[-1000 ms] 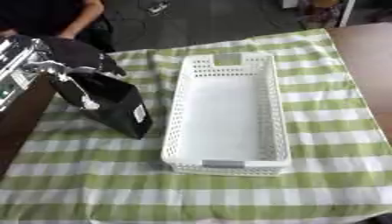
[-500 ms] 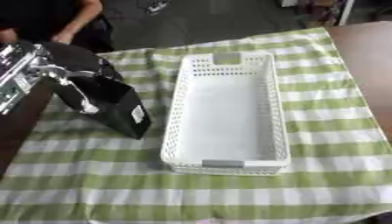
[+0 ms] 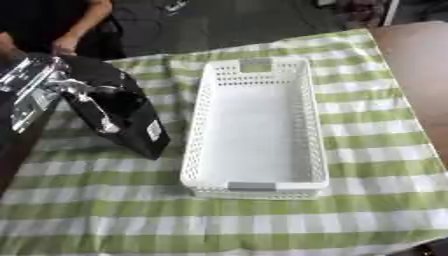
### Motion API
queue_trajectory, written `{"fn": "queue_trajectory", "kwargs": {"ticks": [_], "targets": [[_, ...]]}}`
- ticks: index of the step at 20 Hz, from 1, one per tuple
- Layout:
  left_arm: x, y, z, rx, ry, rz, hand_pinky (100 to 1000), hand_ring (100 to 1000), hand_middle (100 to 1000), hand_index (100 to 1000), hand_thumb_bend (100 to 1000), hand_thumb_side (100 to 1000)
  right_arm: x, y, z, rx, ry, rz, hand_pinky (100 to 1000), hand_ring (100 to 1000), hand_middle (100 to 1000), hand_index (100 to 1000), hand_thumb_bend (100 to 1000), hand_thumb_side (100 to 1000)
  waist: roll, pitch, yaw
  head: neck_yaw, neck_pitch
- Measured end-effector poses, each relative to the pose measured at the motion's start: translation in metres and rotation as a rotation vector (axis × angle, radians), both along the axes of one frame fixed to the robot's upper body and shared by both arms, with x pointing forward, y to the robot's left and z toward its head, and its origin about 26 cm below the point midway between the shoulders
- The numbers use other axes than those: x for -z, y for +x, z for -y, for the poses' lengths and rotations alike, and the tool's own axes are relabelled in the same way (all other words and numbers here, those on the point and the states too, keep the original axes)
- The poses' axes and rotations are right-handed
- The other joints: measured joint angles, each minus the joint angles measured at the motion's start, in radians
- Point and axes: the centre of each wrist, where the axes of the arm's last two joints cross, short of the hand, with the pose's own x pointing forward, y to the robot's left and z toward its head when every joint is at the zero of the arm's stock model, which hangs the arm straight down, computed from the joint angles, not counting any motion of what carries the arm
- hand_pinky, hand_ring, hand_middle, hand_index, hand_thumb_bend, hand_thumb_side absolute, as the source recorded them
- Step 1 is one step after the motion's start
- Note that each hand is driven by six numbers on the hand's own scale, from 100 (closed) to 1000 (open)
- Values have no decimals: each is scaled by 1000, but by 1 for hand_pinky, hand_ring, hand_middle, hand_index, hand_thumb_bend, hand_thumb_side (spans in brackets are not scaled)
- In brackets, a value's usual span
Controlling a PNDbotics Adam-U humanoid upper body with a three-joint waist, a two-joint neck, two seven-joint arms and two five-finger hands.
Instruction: Pick up objects on the table and place them in the box.
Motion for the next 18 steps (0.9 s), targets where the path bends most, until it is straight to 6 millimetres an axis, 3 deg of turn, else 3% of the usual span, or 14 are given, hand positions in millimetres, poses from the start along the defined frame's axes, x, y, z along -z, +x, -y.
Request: {"fn": "queue_trajectory", "kwargs": {"ticks": [1,2,3,4,5,6,8,18], "targets": [[0,1,1,2,1,3,780,747,738,875,988,469,0,0,0,0,0,0,749,818,850,959,100,717,0,2,-1,0,0],[0,2,2,7,2,5,568,560,610,756,820,422,0,0,0,0,0,-1,749,818,850,959,100,716,0,3,-2,0,0],[1,3,3,10,2,7,588,576,619,768,834,425,0,0,0,-1,0,-1,749,818,850,959,100,716,0,3,-3,0,0],[1,3,4,14,2,10,382,427,514,632,638,385,0,0,0,-1,0,-1,749,818,850,959,100,716,0,3,-3,0,0],[2,3,4,16,3,11,382,427,514,632,638,385,0,0,0,-1,0,-1,749,818,850,959,100,716,0,4,-3,0,0],[2,3,4,18,6,13,222,305,412,503,428,383,0,0,0,-1,1,-1,749,818,850,960,100,715,0,6,-3,0,0],[2,4,4,24,-2,17,100,195,319,398,264,376,0,0,0,-2,2,-1,749,818,850,960,100,715,-1,8,-3,0,0],[0,3,8,14,-54,-2,100,159,293,366,282,332,1,0,0,-3,5,-4,750,819,850,960,100,717,-7,8,3,8,0]]}}
